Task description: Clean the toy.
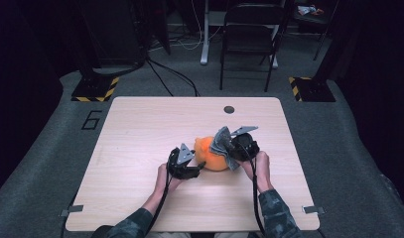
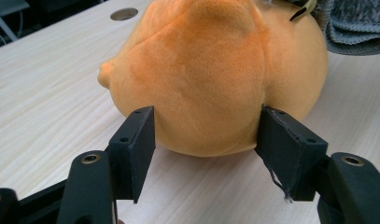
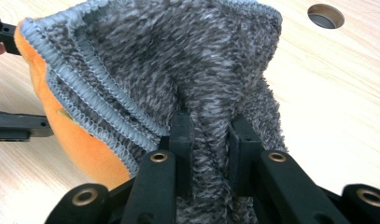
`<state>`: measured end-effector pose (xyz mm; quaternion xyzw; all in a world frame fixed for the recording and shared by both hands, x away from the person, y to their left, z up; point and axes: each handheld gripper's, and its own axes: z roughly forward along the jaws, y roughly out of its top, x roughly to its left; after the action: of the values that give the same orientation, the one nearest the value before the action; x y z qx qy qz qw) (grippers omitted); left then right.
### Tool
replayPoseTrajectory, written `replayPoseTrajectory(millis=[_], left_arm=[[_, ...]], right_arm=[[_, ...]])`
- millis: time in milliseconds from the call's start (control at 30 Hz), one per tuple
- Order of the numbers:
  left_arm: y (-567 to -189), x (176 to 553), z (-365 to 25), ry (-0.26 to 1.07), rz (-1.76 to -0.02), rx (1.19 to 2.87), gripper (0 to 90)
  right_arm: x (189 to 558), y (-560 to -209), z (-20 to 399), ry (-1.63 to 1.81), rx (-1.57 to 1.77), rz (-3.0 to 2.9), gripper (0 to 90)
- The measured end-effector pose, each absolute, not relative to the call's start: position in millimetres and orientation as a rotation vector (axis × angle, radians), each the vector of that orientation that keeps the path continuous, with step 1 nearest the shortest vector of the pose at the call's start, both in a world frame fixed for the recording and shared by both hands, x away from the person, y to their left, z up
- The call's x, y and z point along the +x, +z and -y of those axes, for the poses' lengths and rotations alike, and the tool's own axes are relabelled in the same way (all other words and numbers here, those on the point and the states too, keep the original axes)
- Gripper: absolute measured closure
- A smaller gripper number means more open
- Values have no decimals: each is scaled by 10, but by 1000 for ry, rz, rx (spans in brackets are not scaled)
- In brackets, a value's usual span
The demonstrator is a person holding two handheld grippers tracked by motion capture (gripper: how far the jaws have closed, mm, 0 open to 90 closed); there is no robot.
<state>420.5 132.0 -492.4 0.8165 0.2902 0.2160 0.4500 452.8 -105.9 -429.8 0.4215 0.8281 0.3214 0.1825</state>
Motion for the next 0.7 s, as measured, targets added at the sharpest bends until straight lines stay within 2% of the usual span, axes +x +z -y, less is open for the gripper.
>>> replayPoseTrajectory(millis=[133, 367, 500, 700], left_arm=[[-4941, 4180, -1298, 560, -681, 2022, 478], [-4951, 4153, -1298, 563, -660, 2018, 744], [-4930, 4144, -1304, 544, -664, 2009, 808], [-4851, 4133, -1305, 495, -672, 2008, 830]], right_arm=[[4527, -4298, 1045, 909, 1185, -2338, 749], [4517, -4293, 1034, 917, 1188, -2332, 749], [4499, -4275, 1040, 926, 1190, -2323, 748], [4473, -4243, 1091, 951, 1205, -2301, 748]])
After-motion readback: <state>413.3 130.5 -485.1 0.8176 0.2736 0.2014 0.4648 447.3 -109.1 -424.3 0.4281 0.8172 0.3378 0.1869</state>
